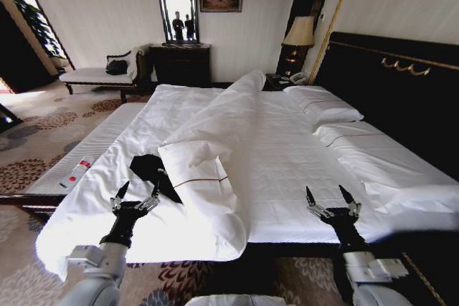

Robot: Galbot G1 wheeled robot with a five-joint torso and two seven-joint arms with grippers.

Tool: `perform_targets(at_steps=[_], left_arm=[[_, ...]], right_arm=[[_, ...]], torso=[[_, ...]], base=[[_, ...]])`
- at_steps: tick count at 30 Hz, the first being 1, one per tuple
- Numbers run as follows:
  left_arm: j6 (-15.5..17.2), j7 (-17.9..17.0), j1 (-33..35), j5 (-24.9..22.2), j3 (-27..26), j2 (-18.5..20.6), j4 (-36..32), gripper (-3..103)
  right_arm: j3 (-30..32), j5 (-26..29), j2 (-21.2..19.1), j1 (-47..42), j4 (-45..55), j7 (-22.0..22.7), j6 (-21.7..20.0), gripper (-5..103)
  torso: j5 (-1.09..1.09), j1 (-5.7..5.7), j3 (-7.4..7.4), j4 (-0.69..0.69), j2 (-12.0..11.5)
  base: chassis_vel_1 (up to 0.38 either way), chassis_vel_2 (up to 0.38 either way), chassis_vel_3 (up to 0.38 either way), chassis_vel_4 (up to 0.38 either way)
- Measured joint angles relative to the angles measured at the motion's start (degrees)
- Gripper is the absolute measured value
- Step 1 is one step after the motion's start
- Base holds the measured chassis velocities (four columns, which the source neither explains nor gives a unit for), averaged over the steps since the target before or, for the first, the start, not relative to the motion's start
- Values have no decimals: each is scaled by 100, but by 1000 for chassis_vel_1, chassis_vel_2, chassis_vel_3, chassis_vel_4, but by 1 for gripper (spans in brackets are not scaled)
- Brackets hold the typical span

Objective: Fold the clothes on the bed.

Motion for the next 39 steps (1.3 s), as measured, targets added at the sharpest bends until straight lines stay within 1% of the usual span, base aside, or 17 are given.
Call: perform_targets(at_steps=[3,8,10,18,21,22,24,26,27,28,30,31,32,33,35,37,39], left_arm=[[-5,1,0,4,2,-8,3,100],[-24,2,4,21,3,-13,16,100],[-26,2,5,28,3,-13,21,100],[-48,1,-8,72,-43,25,-2,100],[-41,-47,-29,15,-109,66,-87,100],[-41,-47,-29,15,-109,66,-87,100],[5,-112,-23,-78,-161,100,-231,100],[66,-176,-31,-258,-201,128,-296,100],[66,-176,-31,-258,-201,128,-296,100],[165,-250,-51,-508,-249,151,-313,100],[301,-329,-65,-788,-325,173,-313,100],[301,-329,-65,-788,-325,173,-313,100],[329,-342,-65,-839,-343,176,-313,100],[415,-356,-52,-925,-412,190,-313,100],[471,-352,-6,-927,-454,189,-316,100],[479,-346,9,-916,-457,182,-318,100],[493,-315,79,-803,-450,111,-322,100]], right_arm=[[-8,15,-3,1,-4,2,27,100],[-36,102,-12,17,-17,8,109,100],[-46,110,-13,19,-20,8,124,100],[-131,253,-49,35,-29,156,118,100],[-410,1392,-220,34,163,589,-189,100],[-410,1392,-220,34,163,589,-189,100],[-575,2805,-473,60,476,1000,-773,100],[-619,3843,-681,155,722,1373,-1196,100],[-619,3843,-681,155,722,1373,-1196,100],[-615,4845,-893,318,900,1754,-1522,100],[-589,5827,-1181,579,974,2164,-1841,100],[-589,5827,-1181,579,974,2164,-1841,100],[-588,6031,-1265,655,970,2248,-1913,100],[-610,6409,-1551,868,866,2408,-2077,100],[-694,6744,-1921,1185,661,2577,-2246,100],[-735,6843,-2028,1292,599,2625,-2288,100],[-951,7158,-2439,1764,288,2758,-2406,100]], torso=[[-2,0,0,-3,0],[1,-12,-5,-1,3],[-3,-14,-5,-1,5],[2,-12,-4,-1,5],[2,-8,-2,-1,3],[2,-8,-2,-1,3],[1,-8,-2,-1,3],[0,-9,-3,0,3],[0,-9,-3,0,3],[-1,-10,-4,0,4],[-1,-11,-4,0,4],[-1,-11,-4,0,4],[1,-10,-4,0,3],[0,-10,-3,-1,3],[2,-8,-3,-1,3],[3,-9,-2,-1,3],[2,-9,-3,0,3]], base=[[35,257,-45,-238],[123,169,-119,-154],[112,27,-111,-21],[28,3,-30,3],[0,0,0,0],[0,0,0,0],[0,0,0,0],[0,0,0,0],[0,0,0,0],[0,0,0,0],[0,0,0,0],[0,0,0,0],[0,0,0,0],[0,0,0,0],[0,0,0,0],[0,0,0,0],[0,0,0,0]])
